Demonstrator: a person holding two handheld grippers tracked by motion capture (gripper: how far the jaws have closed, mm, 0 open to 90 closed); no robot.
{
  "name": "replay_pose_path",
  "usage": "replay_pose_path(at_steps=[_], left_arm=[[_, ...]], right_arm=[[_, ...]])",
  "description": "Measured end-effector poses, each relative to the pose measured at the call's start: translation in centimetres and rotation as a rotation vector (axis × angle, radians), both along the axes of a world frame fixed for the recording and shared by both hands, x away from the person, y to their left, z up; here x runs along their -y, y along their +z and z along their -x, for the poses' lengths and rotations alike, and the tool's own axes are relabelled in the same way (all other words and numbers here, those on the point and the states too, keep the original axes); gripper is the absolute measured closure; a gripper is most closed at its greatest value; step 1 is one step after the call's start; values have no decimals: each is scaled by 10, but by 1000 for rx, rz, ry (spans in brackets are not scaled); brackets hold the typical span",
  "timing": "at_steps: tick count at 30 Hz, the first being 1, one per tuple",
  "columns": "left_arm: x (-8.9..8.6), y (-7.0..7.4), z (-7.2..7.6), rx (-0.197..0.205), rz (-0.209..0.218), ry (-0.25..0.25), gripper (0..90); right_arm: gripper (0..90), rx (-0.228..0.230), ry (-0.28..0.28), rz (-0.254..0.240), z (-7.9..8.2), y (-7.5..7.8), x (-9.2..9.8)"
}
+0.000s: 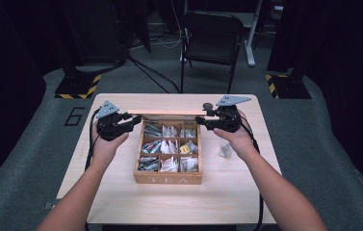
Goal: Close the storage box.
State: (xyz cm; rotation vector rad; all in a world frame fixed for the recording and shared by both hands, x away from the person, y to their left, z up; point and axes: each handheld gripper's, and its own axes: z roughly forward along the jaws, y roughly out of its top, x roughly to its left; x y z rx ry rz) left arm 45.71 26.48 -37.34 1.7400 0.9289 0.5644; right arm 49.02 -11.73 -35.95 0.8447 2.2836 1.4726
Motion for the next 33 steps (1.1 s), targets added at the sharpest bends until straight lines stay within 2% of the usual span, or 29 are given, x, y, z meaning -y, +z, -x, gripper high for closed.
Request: replay_pose_path(at_steps=[12,15,20,28,33], left_arm=[[0,-1,4,-14,-24,-8,577],[0,-3,5,-18,-10,-10,573],[0,-4,6,-20,-19,-12,568],[-1,-6,8,-24,-18,-15,563],[-3,-9,13,-26,-16,-34,558]], right_arm=[[495,2,18,-7,15,8,2],[490,16,25,1,21,11,2],[484,57,32,28,31,16,1],[505,31,26,12,37,20,2],[504,23,27,33,42,18,1]])
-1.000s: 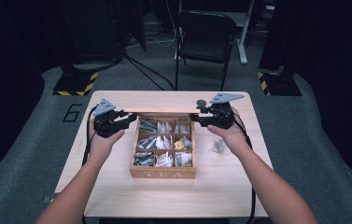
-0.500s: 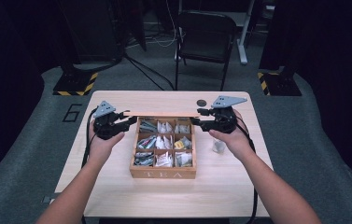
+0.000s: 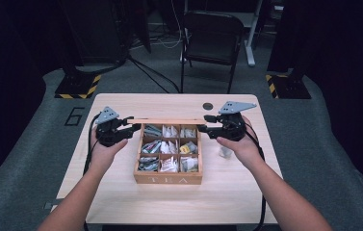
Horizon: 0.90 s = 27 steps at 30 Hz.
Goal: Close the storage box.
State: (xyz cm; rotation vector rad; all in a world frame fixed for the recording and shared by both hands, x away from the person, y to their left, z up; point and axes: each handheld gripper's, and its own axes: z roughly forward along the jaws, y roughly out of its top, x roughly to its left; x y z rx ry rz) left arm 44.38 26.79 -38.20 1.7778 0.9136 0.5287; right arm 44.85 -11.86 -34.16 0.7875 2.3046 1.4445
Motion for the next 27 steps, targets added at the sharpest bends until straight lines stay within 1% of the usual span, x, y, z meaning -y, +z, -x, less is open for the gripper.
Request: replay_pose_path(at_steps=[1,3,5,6,9,10,11,13,15,17,18,22,24,27], left_arm=[[0,0,1,-3,-10,0,553],[-1,1,5,5,-33,-2,546],[-1,3,9,16,-33,-9,544],[-1,2,11,22,-27,-9,543],[-2,2,17,21,-20,-12,544],[-3,3,18,26,-21,-15,544],[-3,3,20,22,-24,-18,544],[-3,4,24,26,-12,-18,545],[-3,5,27,23,-15,-30,545],[-3,5,29,30,-12,-28,547],[-3,6,33,34,-20,-34,548],[-2,5,38,37,-35,-36,549],[-3,4,41,37,-44,-39,549],[-3,0,45,45,-42,-39,550]], right_arm=[[504,1,3,1,1,-1,0],[503,-1,5,5,3,-3,0],[504,-6,-1,3,5,-4,0],[504,1,2,4,5,-5,0],[503,0,-1,10,9,-7,0],[503,5,3,12,9,-8,0],[503,2,-3,12,10,-8,0],[503,4,-3,14,12,-9,-1],[503,3,-7,16,14,-11,-1],[502,15,-3,20,15,-12,-1],[502,12,-6,19,16,-13,-1],[498,15,-10,10,19,-18,-1],[495,7,-13,3,22,-20,0],[489,5,-13,1,25,-25,0]])
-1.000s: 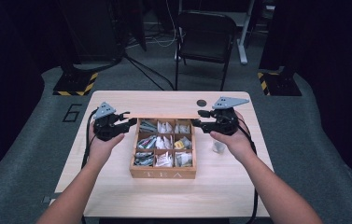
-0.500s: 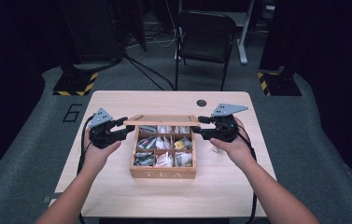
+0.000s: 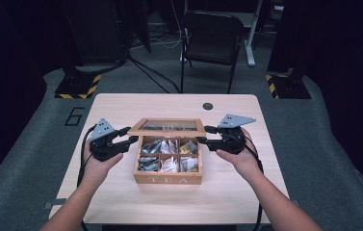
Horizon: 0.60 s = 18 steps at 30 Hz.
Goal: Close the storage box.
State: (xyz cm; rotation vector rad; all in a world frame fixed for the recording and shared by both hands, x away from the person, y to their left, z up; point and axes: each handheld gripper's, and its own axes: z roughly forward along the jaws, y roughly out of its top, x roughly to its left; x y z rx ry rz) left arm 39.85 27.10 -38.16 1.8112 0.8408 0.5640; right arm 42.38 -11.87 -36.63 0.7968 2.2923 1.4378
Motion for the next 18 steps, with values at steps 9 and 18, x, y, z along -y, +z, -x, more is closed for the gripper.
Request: replay_pose_path(at_steps=[9,18], left_arm=[[-1,-9,10,-9,3,-8,551],[-3,-22,20,-15,19,-14,549]], right_arm=[[485,15,-7,16,10,-11,-1],[473,20,-6,32,18,-24,-1]])
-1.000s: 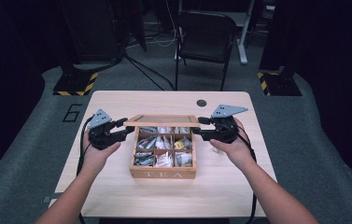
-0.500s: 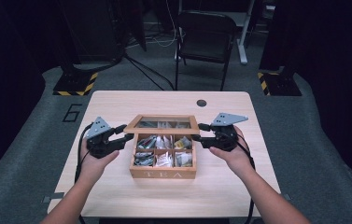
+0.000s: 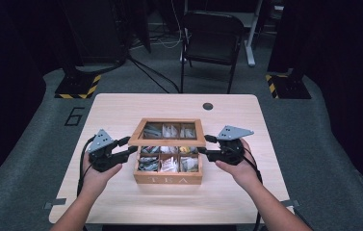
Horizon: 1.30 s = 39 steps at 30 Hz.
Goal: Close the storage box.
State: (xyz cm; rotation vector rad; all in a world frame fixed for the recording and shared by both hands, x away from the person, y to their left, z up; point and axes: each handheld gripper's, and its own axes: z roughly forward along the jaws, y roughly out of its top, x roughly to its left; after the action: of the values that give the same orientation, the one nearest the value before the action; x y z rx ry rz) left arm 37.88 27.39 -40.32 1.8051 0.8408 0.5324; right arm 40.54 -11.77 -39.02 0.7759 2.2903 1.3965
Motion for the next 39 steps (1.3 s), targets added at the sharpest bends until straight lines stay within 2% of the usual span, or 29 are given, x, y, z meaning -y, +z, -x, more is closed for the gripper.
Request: replay_pose_path(at_steps=[10,23,26,36,39], left_arm=[[1,-11,7,4,-4,5,549],[1,-31,20,-6,-11,-1,549],[1,-36,23,-9,-26,-5,547],[0,-50,27,-19,-19,-8,546],[-1,-53,28,-28,-38,-15,546]], right_arm=[[467,4,-5,3,7,-11,0],[476,-27,-15,-1,18,-33,0],[476,-31,-15,6,20,-39,0],[478,-18,-26,40,26,-51,-2],[478,-23,-23,44,28,-55,-2]])
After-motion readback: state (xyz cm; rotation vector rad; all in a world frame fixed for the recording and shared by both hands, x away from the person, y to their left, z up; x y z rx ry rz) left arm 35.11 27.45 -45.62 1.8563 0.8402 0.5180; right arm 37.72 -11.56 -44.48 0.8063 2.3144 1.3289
